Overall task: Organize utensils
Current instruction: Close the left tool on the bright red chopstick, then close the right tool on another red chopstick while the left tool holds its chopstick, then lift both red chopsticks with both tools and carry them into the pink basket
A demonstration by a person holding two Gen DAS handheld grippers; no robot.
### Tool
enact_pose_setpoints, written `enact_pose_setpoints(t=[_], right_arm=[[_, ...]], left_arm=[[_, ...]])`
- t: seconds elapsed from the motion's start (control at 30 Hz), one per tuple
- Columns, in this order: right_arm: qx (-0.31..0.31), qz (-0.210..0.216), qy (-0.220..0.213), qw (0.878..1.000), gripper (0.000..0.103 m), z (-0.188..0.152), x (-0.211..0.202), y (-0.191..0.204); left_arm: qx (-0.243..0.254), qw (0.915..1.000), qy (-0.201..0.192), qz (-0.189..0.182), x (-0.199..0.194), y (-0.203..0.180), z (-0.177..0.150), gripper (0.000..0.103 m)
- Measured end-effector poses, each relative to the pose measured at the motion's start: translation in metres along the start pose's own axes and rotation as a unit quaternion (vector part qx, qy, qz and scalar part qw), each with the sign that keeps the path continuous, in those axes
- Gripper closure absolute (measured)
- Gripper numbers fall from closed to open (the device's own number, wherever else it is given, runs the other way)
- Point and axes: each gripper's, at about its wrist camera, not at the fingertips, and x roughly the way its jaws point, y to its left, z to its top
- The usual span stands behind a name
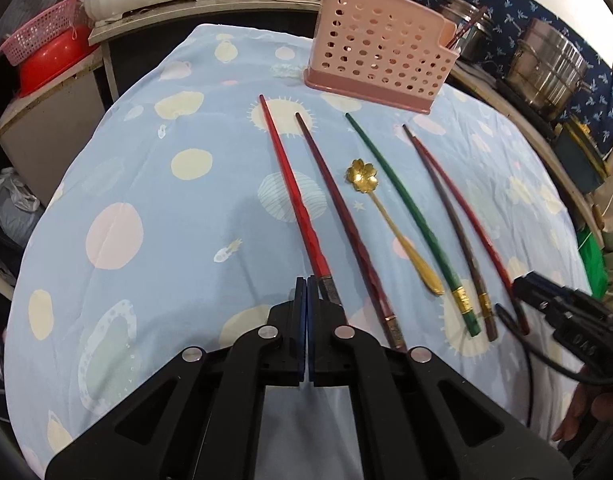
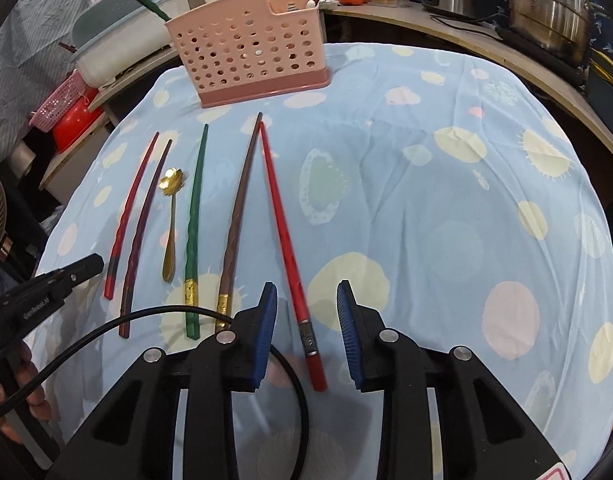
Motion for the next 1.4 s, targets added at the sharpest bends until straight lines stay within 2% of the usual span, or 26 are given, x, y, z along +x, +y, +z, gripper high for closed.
enact_pose_setpoints(t=[0.17,0.43,0.57,0.73,1.0,1.1,1.2,1.4], right_arm=[[-0.003,0.004,0.013,1.0,0.077,-0.008,0.004,0.004],[0.0,-0.002,0.016,1.0,0.092,-0.013,0.002,-0.003],[-0.005,-0.004,0.015,1.0,0.093,-0.015,0.0,-0.003],[-0.006,-0.005,0.013,1.0,0.094,-0.017,-0.002,-0.001],[-0.002,-0.005,-0.008,1.0,0.096,-0.016,-0.023,-0.002],[0.001,-0.003,-0.01,1.0,0.096,-0.016,-0.025,-0.002],[0.002,-0.001,-0.01,1.0,0.096,-0.017,-0.024,-0.002],[0.004,0.002,-0.009,1.0,0.096,-0.015,-0.021,-0.003]], left_arm=[[-0.007,0.9996,0.01,-0.024,-0.003,-0.007,-0.003,0.1],[0.009,0.9997,0.008,-0.021,0.007,-0.021,-0.005,0.099],[0.011,0.9995,0.006,-0.03,0.008,-0.02,-0.006,0.103],[0.012,0.9991,0.01,-0.04,0.006,-0.018,-0.006,0.103],[0.004,0.9986,-0.007,-0.053,-0.012,-0.016,-0.003,0.103],[-0.013,0.999,-0.006,-0.043,-0.004,-0.014,0.0,0.102],[-0.027,0.9986,0.012,-0.045,0.01,-0.013,0.001,0.102],[-0.02,0.9995,0.008,-0.024,0.02,-0.021,0.006,0.088]])
